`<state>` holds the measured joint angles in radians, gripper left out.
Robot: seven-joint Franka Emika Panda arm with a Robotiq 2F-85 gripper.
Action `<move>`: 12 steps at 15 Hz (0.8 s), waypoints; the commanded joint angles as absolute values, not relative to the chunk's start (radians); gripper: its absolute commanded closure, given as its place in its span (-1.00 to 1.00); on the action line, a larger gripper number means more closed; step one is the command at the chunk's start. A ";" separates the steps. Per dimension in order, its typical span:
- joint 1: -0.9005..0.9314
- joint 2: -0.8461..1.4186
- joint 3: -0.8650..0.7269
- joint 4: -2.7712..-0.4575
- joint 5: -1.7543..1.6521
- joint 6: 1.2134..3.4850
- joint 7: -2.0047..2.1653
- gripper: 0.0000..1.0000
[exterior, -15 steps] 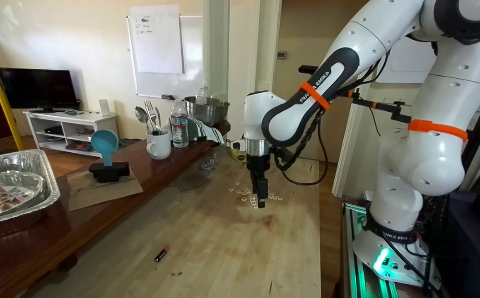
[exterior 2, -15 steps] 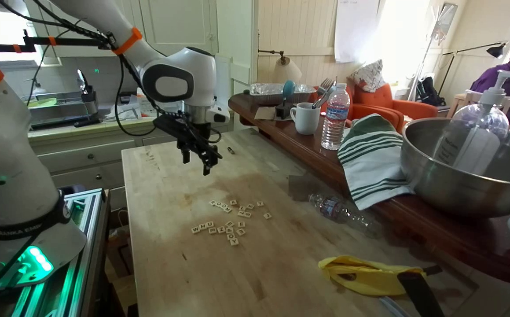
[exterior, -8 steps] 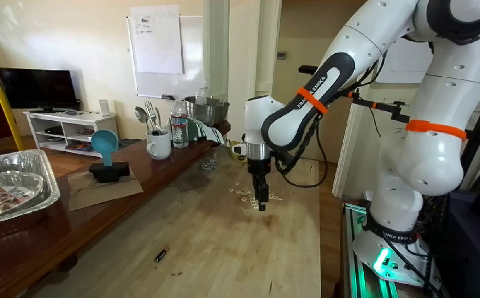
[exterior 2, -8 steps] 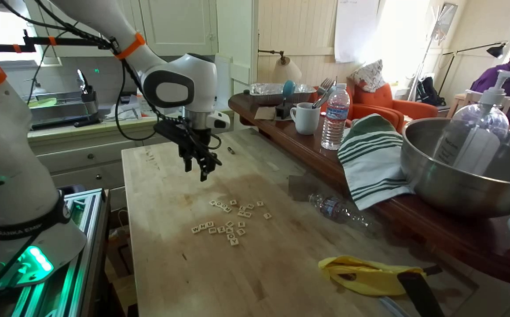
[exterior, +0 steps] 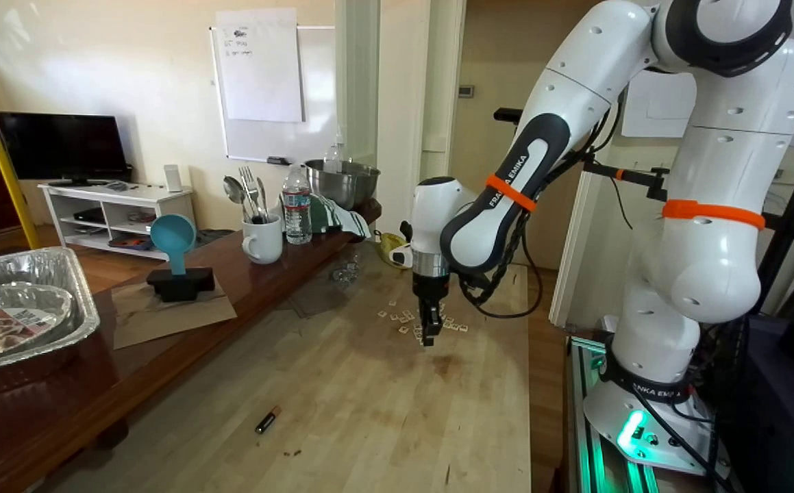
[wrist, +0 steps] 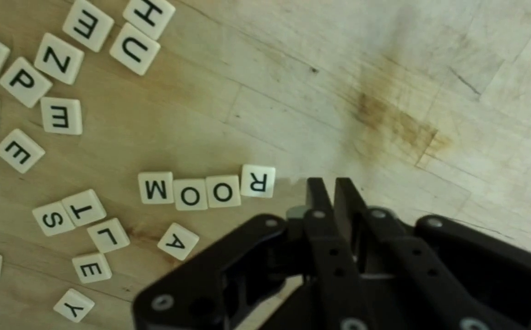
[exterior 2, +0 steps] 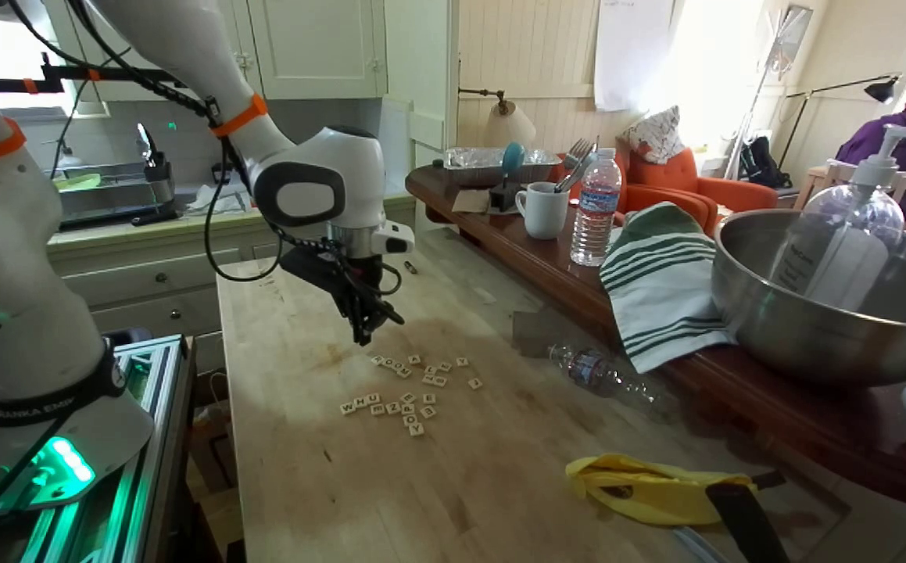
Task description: Replace the r tile letter with the z tile letter, then move the a tile letter to the right
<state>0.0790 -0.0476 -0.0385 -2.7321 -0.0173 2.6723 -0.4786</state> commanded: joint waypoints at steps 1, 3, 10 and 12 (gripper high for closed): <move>0.046 -0.005 -0.031 -2.749 -0.039 2.771 -0.455 1.00; 0.034 -0.003 -0.029 -2.758 -0.051 2.806 -0.441 1.00; 0.002 0.031 -0.035 -2.744 -0.119 2.840 -0.377 1.00; -0.004 0.037 -0.035 -2.744 -0.119 2.839 -0.377 1.00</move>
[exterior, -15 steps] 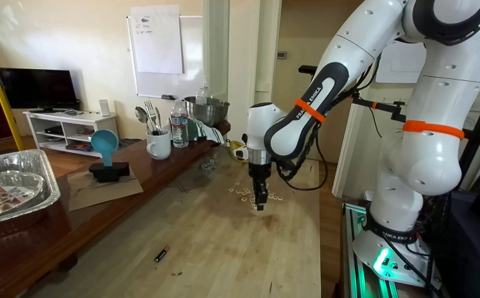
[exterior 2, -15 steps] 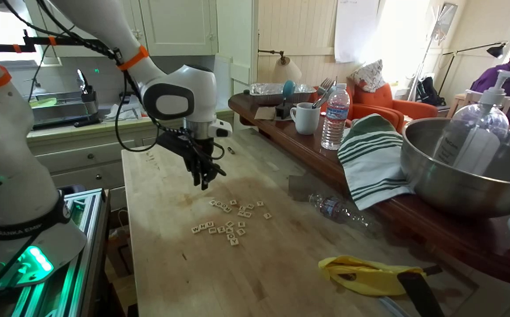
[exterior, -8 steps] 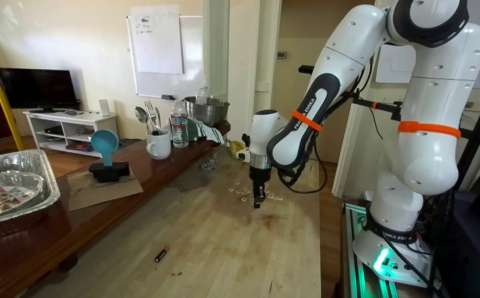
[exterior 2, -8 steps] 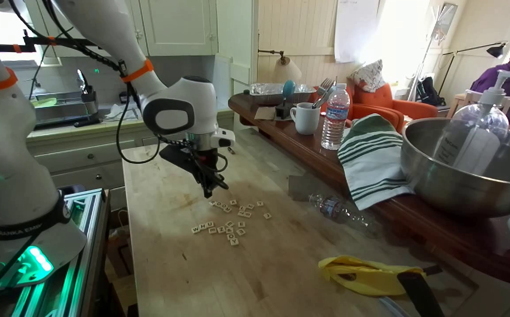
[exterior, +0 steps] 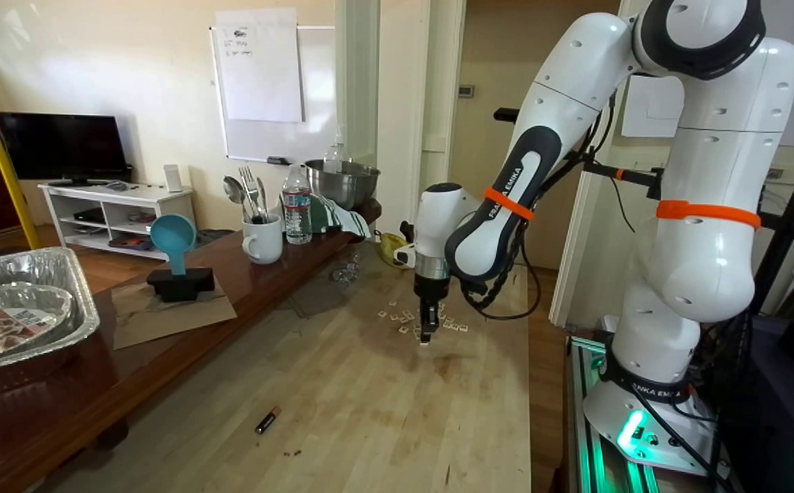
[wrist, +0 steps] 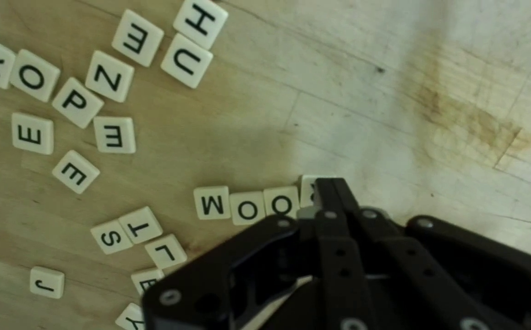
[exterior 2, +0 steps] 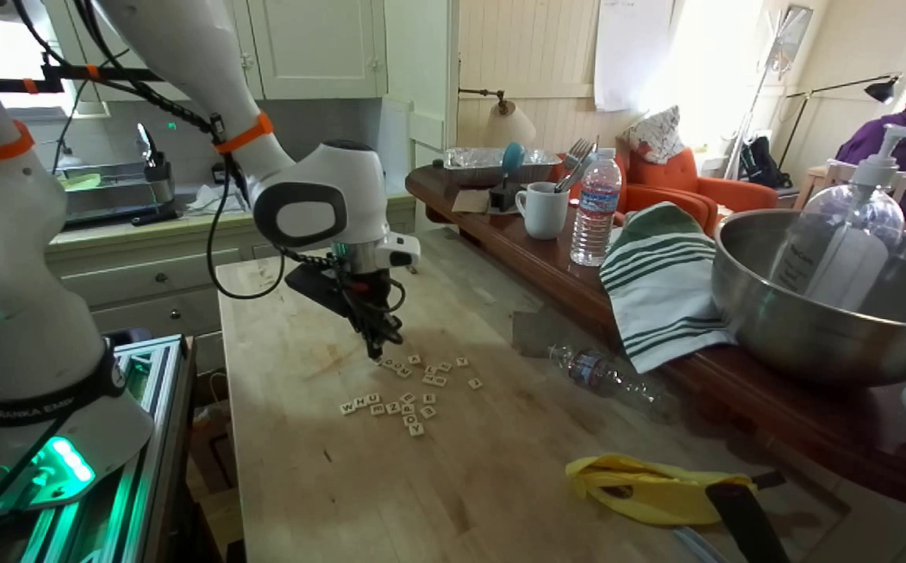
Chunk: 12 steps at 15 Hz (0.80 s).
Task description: Replace the r tile letter with the z tile letter, then move the a tile letter to the right
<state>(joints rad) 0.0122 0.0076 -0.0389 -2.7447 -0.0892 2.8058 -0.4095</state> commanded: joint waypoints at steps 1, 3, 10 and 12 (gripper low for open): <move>-0.006 0.041 -0.035 -2.744 -0.115 2.839 -0.381 1.00; -0.010 0.051 -0.034 -2.744 -0.108 2.838 -0.387 1.00; -0.021 0.059 -0.047 -2.742 -0.179 2.769 -0.377 1.00; -0.026 0.050 -0.051 -2.744 -0.225 2.728 -0.376 1.00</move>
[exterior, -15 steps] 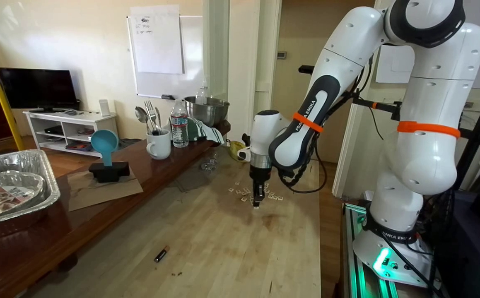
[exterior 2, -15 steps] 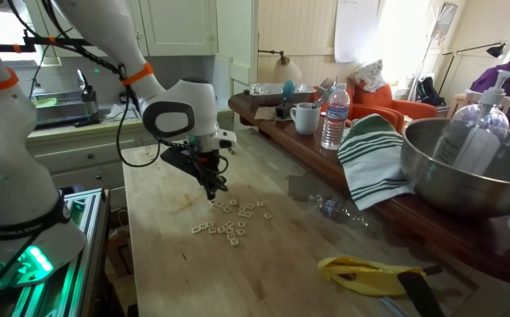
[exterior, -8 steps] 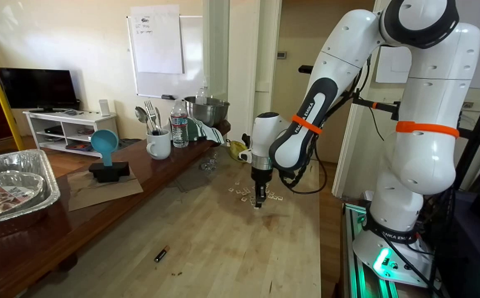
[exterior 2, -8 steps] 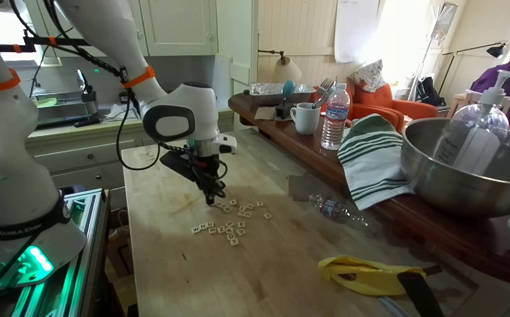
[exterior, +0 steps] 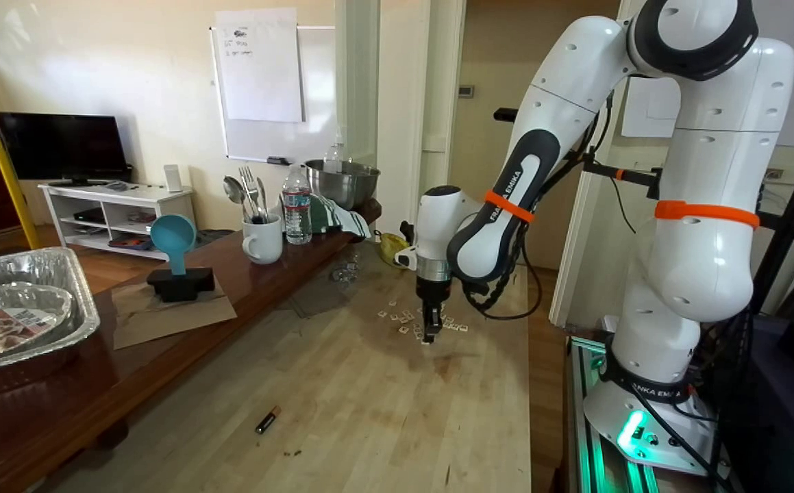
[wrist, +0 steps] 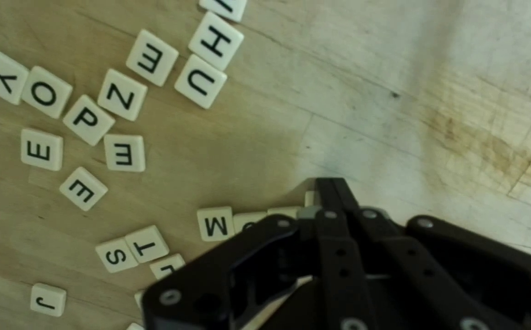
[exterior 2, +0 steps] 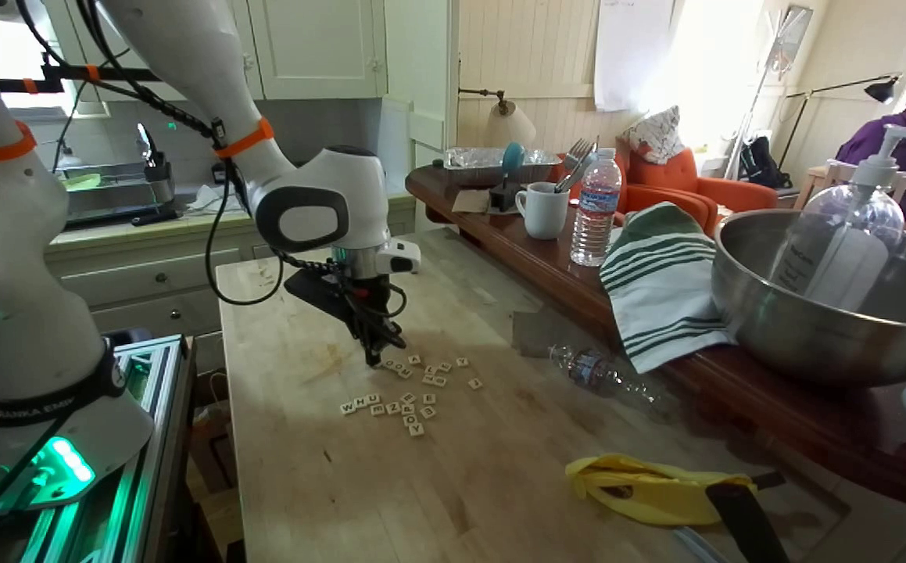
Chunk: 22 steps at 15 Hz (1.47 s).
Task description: Replace the r tile letter with the z tile letter, then move the a tile letter to the right
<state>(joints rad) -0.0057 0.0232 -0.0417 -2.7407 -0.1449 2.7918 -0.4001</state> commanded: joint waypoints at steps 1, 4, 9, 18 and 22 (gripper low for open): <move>-0.029 0.043 -0.054 -2.745 -0.256 2.702 -0.367 1.00; -0.040 0.023 -0.059 -2.749 -0.305 2.624 -0.359 1.00; -0.060 0.006 -0.071 -2.764 -0.347 2.533 -0.344 1.00; -0.106 -0.089 -0.123 -2.784 -0.256 2.614 -0.498 1.00; -0.127 -0.126 -0.148 -2.769 -0.279 2.628 -0.482 1.00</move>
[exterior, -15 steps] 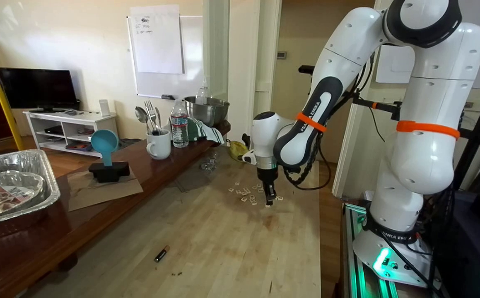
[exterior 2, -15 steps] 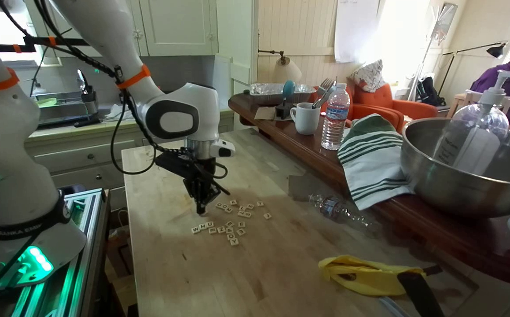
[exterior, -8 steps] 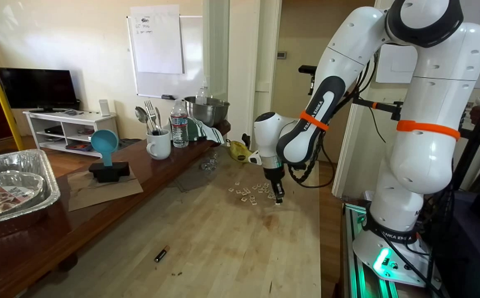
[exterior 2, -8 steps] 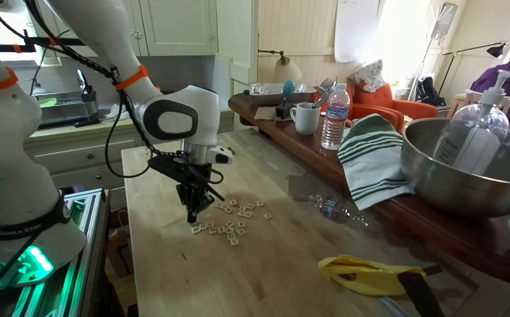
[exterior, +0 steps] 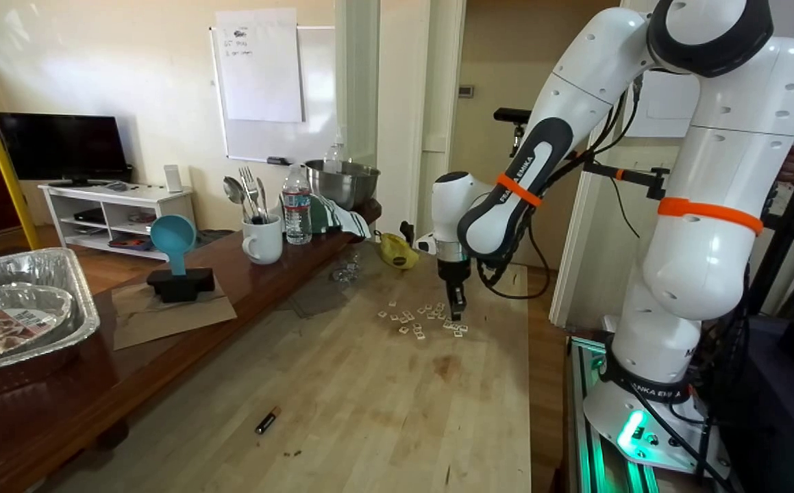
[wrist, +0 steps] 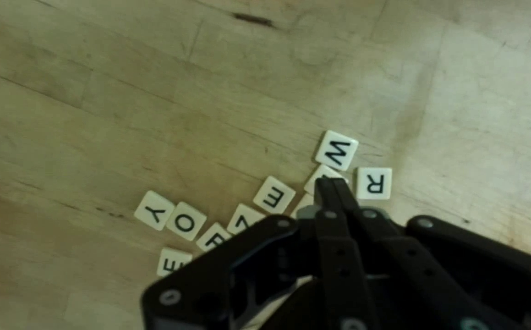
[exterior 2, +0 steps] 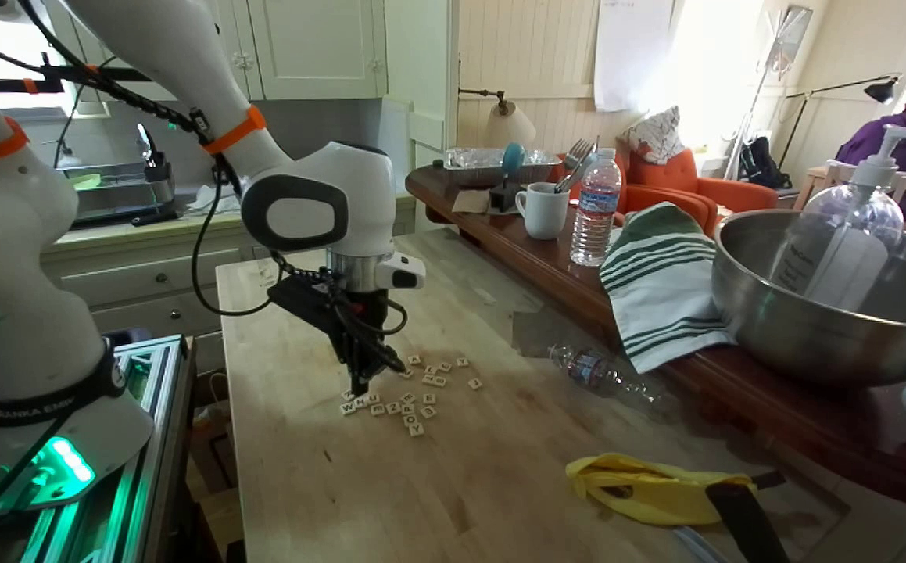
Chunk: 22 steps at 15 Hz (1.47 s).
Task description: Replace the r tile letter with the z tile letter, then move the a tile letter to the right
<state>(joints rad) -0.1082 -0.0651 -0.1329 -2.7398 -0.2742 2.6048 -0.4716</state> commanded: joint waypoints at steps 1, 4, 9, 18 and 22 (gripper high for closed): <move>-0.134 -0.151 -0.153 -2.797 -0.302 2.645 -0.459 1.00; -0.136 -0.101 -0.159 -2.743 -0.305 2.668 -0.484 1.00; -0.136 -0.045 -0.163 -2.744 -0.315 2.779 -0.498 1.00; -0.155 0.058 -0.171 -2.745 -0.409 2.870 -0.504 1.00; -0.166 0.061 -0.172 -2.745 -0.385 2.916 -0.543 1.00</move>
<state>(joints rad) -0.1501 0.0354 -0.1669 -2.7459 -0.3796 2.8646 -0.5085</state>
